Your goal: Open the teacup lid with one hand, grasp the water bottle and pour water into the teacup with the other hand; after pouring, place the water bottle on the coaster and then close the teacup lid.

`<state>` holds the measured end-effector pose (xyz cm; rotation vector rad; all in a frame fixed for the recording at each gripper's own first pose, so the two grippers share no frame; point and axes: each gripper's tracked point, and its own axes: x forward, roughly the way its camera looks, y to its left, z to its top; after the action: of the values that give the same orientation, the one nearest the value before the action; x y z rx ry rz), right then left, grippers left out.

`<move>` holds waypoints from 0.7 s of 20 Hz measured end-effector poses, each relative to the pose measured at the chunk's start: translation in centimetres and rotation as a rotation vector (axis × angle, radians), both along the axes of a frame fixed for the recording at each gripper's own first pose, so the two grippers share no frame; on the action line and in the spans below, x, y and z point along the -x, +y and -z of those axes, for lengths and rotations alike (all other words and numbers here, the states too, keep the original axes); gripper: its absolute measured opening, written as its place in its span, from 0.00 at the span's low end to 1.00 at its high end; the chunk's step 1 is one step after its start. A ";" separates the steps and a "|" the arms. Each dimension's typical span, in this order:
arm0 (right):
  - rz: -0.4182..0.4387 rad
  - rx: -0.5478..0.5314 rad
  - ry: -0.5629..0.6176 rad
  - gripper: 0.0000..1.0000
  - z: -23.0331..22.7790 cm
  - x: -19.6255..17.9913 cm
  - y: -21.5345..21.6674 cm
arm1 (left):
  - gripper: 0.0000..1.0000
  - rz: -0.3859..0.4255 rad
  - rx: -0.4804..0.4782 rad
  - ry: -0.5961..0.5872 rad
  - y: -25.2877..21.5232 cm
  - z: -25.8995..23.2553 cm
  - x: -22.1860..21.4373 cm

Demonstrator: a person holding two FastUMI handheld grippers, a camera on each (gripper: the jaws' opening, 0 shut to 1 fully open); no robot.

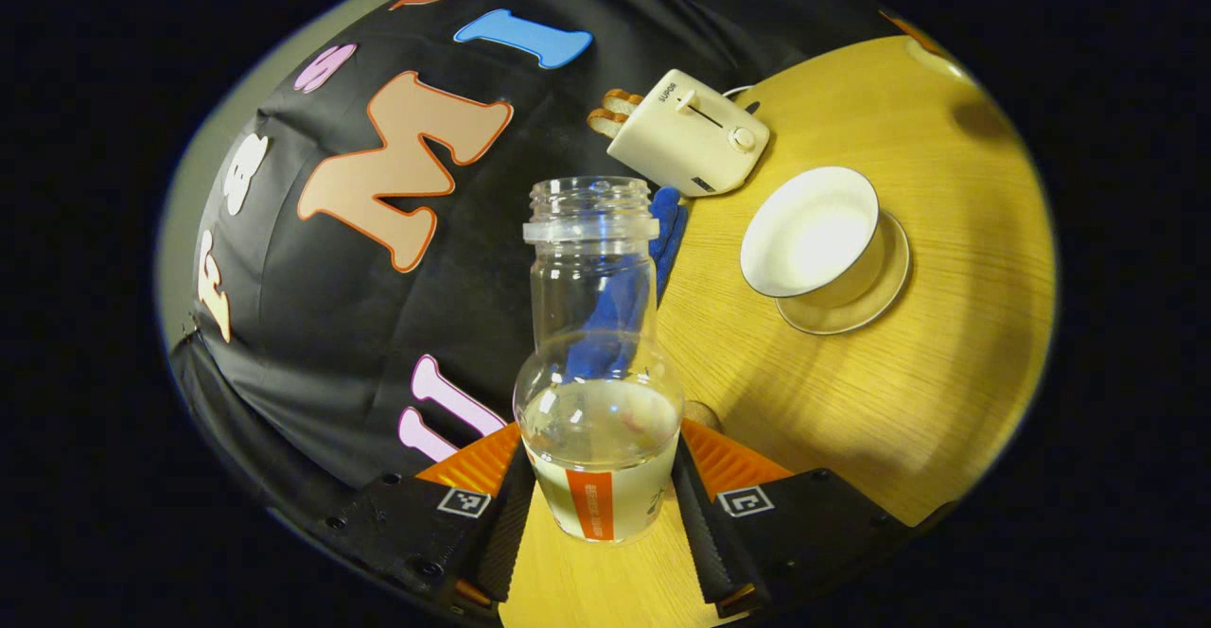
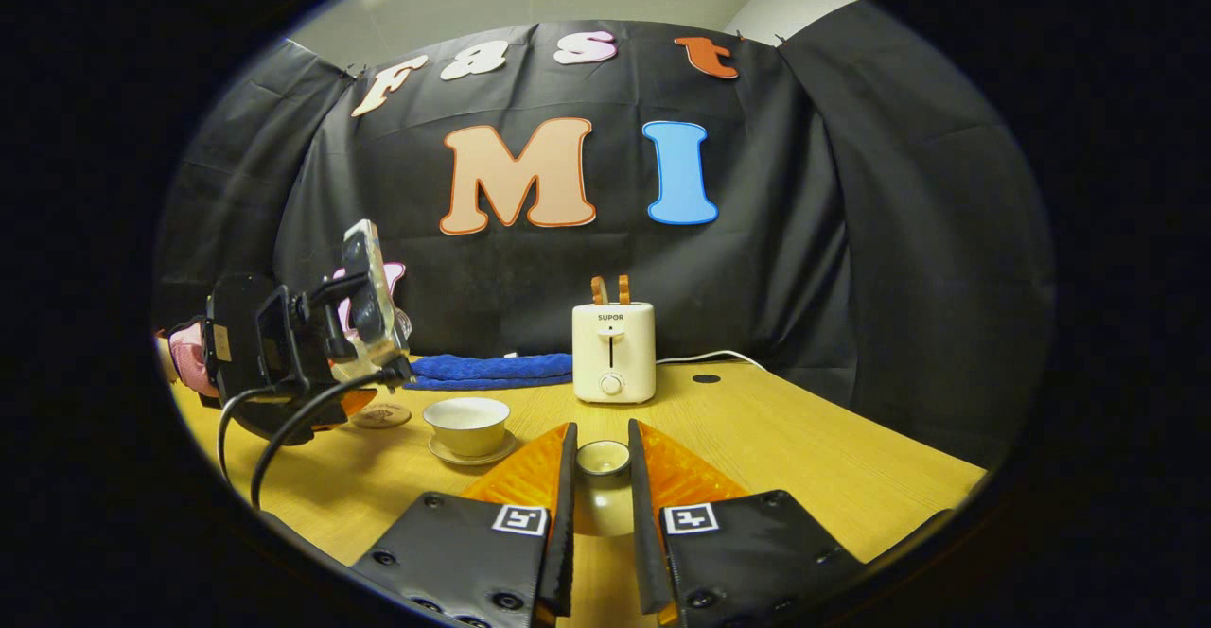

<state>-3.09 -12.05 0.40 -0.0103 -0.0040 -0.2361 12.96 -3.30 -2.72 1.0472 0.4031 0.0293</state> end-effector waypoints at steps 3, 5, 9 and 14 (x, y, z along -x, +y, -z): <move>-0.002 0.001 0.002 0.31 0.0 0.0 0.0 | 0.71 0.011 -0.153 0.029 0.7 0.0 -0.4; -0.004 -0.001 0.003 0.31 0.0 0.0 0.0 | 0.72 0.026 -0.236 0.043 0.7 -0.1 -0.8; -0.012 -0.001 0.003 0.30 0.1 0.0 0.0 | 0.71 0.045 -0.343 0.063 0.8 -0.1 -0.9; -0.013 -0.002 0.004 0.30 0.1 0.0 0.0 | 0.71 0.066 -0.455 0.072 0.8 -0.5 -2.0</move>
<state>-3.04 -12.05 0.27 -0.0092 -0.0003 -0.2228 14.95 -2.52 -2.17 1.5133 0.4375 0.0245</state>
